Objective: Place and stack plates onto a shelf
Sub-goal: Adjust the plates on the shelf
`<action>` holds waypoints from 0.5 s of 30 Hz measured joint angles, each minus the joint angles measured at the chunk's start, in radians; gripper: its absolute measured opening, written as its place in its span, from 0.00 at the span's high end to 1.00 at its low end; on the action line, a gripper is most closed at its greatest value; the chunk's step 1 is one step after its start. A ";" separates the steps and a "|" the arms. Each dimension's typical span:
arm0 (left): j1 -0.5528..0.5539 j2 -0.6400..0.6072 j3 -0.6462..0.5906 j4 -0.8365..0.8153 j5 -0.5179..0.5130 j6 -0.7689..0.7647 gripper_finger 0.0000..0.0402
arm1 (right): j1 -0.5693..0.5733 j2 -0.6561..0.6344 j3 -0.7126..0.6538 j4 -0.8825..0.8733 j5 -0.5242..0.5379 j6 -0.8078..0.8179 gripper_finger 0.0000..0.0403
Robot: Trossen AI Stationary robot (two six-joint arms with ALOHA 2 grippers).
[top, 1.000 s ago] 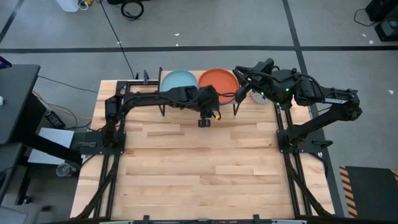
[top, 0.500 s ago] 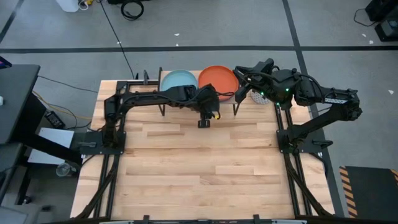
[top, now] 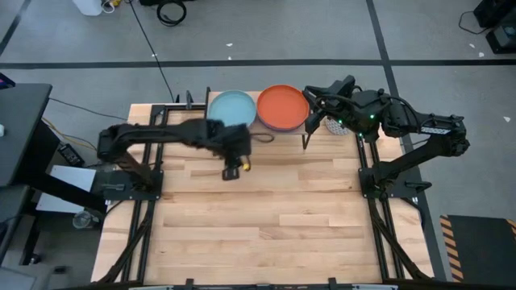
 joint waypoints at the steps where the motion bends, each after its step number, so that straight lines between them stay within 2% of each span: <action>1: -0.012 -0.027 -0.052 0.021 -0.017 -0.019 0.65 | 0.000 0.000 0.000 0.000 0.000 -0.005 0.77; 5: -0.031 -0.145 -0.249 0.152 -0.072 -0.065 0.65 | 0.000 0.000 0.000 0.000 0.000 -0.009 0.77; 8: -0.028 -0.210 -0.367 0.253 -0.098 -0.041 0.65 | 0.000 0.000 0.000 0.000 0.000 -0.009 0.77; 15: -0.016 -0.300 -0.531 0.431 -0.153 0.044 0.65 | 0.000 0.000 0.000 0.000 -0.001 -0.009 0.77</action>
